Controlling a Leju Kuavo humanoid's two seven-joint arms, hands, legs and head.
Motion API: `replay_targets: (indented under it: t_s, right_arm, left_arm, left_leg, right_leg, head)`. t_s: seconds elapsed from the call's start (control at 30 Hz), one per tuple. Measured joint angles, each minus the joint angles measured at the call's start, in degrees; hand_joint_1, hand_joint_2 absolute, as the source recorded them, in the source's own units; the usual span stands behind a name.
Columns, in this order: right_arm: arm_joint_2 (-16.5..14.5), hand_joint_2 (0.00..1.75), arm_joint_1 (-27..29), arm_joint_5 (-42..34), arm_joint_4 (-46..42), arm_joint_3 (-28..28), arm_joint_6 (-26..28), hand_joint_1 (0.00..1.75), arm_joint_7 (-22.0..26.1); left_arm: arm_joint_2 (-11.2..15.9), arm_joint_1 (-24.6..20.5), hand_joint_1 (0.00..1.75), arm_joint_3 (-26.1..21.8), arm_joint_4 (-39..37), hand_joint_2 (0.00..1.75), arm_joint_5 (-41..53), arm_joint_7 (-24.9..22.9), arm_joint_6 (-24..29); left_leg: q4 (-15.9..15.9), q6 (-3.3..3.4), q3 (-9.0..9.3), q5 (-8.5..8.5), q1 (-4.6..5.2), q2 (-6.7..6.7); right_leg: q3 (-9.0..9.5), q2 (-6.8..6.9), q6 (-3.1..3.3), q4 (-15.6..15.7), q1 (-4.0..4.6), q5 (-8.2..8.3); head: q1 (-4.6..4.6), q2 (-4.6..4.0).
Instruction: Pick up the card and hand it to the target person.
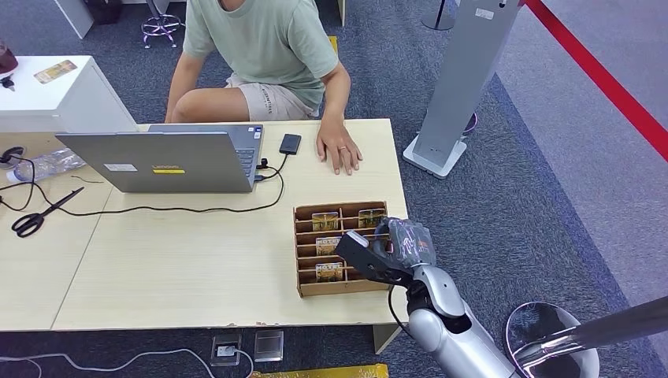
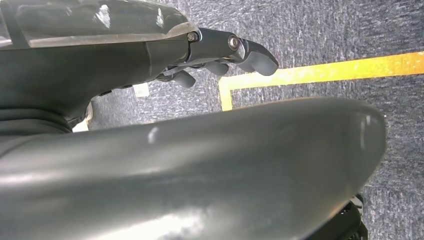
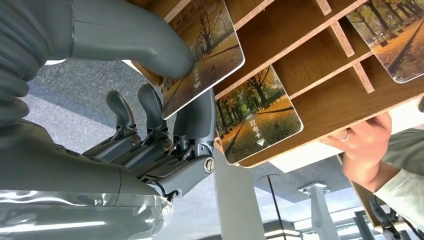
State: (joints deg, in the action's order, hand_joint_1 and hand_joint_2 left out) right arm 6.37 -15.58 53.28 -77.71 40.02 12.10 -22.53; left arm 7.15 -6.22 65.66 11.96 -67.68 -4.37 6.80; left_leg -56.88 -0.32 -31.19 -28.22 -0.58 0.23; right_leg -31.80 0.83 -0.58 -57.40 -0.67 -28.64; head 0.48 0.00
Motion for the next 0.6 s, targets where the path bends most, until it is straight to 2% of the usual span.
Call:
replay_targets:
  t_s: [0.23, 0.6]
  right_arm:
    - [0.15, 1.75, 1.13, 0.57, -3.59, -0.07, 0.98, 1.36, 0.55]
    - [2.08, 1.75, 2.54, 0.77, -17.23, -0.71, 1.61, 1.36, 1.99]
  left_arm:
    - [0.0, 0.02, 0.0, 0.0, 0.0, 0.0, -0.08, 0.09, 0.12]
    - [0.0, 0.07, 0.0, 0.0, 0.0, 0.0, -0.56, 0.31, 0.24]
  left_leg:
    - [0.0, 0.0, -0.01, 0.0, 0.0, 0.01]
    - [0.0, 0.0, 0.0, 0.0, 0.0, 0.01]
  right_leg:
    - [-0.03, -0.01, 0.0, 0.0, 0.0, 0.0]
    - [-0.01, -0.02, 0.0, 0.0, 0.0, 0.0]
  head:
    - [-0.01, 0.01]
    - [0.02, 0.0]
